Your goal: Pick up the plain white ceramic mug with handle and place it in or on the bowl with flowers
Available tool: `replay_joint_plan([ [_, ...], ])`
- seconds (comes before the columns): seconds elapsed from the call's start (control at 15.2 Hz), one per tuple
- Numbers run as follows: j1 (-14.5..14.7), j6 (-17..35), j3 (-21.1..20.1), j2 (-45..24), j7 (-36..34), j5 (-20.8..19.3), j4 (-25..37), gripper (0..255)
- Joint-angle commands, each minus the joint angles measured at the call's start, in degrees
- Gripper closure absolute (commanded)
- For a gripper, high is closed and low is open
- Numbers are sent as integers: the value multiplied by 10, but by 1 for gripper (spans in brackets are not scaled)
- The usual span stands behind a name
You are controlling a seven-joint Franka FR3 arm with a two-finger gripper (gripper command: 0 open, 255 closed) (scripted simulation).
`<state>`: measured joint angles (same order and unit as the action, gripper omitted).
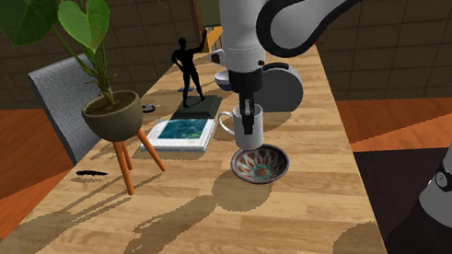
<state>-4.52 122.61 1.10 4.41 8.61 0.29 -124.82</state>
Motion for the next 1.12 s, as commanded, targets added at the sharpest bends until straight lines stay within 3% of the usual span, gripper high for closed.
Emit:
replay_joint_plan([
  [0.0, 0, 16, 0, -5, 0, 0, -11, 255],
  [0.73, 0, 101, 0, -48, 1, 2, -53, 255],
  [1.06, 0, 101, 0, -48, 1, 2, -53, 255],
])
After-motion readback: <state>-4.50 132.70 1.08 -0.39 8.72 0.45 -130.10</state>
